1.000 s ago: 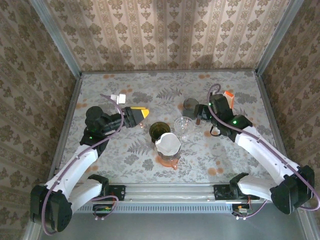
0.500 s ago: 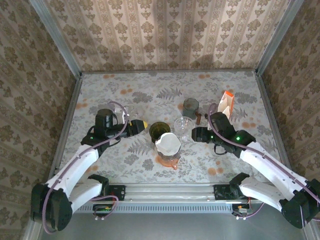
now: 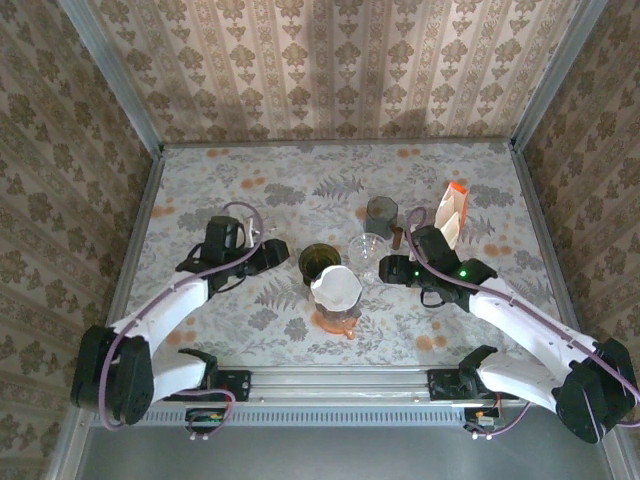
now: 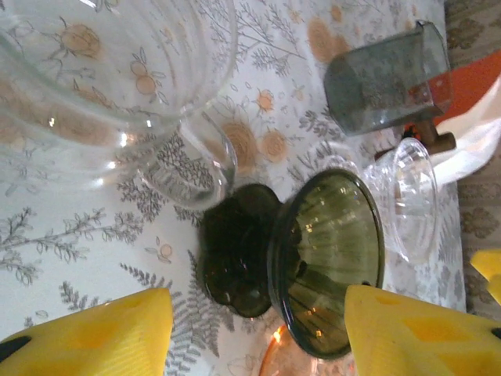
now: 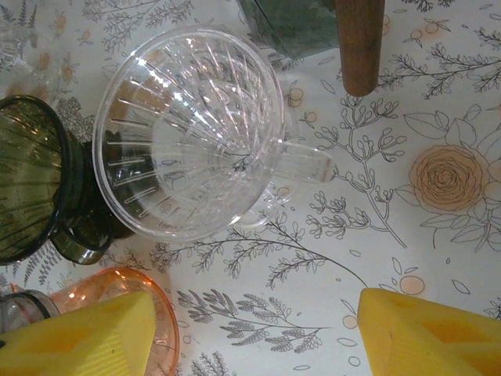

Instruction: Place the coffee filter in the dripper

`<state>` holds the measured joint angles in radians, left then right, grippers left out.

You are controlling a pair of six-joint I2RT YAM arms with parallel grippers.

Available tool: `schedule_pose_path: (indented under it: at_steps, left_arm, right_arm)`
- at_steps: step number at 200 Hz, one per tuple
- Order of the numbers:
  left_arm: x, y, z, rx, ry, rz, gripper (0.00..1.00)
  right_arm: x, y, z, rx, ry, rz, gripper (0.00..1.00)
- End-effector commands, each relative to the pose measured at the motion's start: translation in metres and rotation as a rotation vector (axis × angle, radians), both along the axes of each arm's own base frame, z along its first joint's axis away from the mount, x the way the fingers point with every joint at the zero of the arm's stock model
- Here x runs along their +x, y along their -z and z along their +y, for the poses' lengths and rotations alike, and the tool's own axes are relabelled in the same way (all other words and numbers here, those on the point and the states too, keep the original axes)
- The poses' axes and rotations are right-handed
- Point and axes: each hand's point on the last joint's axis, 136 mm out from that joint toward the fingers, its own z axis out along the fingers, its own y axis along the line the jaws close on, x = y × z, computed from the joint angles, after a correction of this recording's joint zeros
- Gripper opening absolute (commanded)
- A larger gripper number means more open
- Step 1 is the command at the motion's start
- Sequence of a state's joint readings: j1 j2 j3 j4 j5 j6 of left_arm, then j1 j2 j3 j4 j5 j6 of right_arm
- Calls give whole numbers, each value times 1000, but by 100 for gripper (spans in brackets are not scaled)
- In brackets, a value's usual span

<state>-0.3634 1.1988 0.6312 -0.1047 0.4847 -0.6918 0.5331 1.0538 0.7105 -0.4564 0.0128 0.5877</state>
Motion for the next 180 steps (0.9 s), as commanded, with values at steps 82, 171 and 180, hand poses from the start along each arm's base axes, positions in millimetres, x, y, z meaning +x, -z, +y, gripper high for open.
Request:
schedule_pose_path:
  at_steps: [82,171,180]
  left_arm:
    - [-61,8,-3,158,64,41,44]
    - [-124,65,-36,144,245,271,34]
    - [-124,71,-38,134,239,289,34]
  right_arm:
    - [-16,4,-15,0,58,21,70]
    - [2,-86,-43,-36,170,-225,70]
    - [1,-95,-46,-33,176,-248,70]
